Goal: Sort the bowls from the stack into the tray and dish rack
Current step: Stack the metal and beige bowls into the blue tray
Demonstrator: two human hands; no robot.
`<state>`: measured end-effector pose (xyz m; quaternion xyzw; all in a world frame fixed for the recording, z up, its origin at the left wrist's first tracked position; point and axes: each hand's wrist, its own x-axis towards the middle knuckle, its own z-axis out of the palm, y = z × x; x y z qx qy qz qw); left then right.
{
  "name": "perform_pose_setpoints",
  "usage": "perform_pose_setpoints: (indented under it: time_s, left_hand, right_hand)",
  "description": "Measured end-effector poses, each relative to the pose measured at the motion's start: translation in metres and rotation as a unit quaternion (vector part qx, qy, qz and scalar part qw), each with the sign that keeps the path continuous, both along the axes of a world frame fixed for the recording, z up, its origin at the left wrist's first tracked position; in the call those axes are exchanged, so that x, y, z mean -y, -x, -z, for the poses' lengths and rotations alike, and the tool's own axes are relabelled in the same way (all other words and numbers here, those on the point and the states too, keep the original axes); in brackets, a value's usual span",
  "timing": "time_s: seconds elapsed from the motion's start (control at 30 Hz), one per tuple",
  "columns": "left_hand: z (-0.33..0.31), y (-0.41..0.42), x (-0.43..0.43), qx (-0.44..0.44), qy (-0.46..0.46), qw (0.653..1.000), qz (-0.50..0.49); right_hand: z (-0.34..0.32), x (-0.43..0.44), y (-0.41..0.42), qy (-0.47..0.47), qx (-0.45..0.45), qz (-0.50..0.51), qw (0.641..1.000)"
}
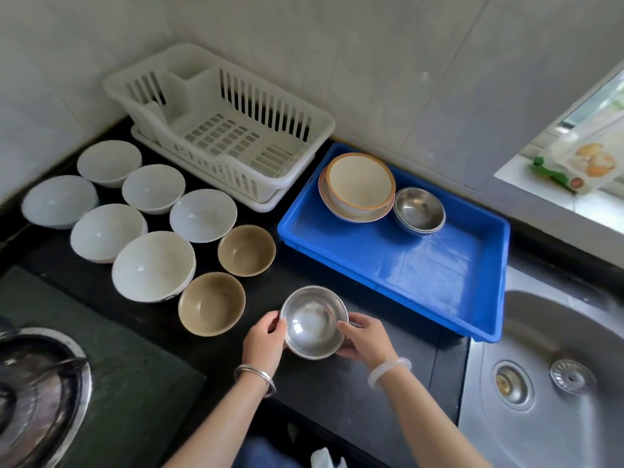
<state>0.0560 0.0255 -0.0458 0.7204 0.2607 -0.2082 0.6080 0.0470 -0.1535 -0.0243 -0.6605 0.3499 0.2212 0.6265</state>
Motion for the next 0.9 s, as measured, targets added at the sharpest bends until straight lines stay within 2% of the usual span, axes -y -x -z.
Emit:
perform_pose_setpoints:
  time_s: [0.3, 0.47, 0.6, 0.77, 0.9]
  left_hand:
    - [-0.050, -0.073, 0.039, 0.077, 0.077, 0.992, 0.064]
    - [-0.074, -0.123, 0.098, 0.093, 0.101, 0.982, 0.131]
    - [-0.078, -0.158, 0.150, 0.091, 0.112, 0.980, 0.134]
    - [-0.075, -0.194, 0.204, 0.083, 0.092, 0.983, 0.133]
    - [-0.070, -0.214, 0.233, 0.092, 0.025, 0.987, 0.131]
  right_hand:
    - [-0.041, 0.042, -0.039, -0.028, 0.079, 0.115, 0.990]
    - [-0.062, 0.092, -0.064, -0.029, 0.100, 0.192, 0.976]
    - [-0.068, 0.136, -0.091, -0.014, 0.127, 0.220, 0.967]
    - [-0.059, 0.186, -0.129, 0.013, 0.135, 0.220, 0.966]
    - [-0.045, 0.209, -0.157, 0.027, 0.127, 0.230, 0.965]
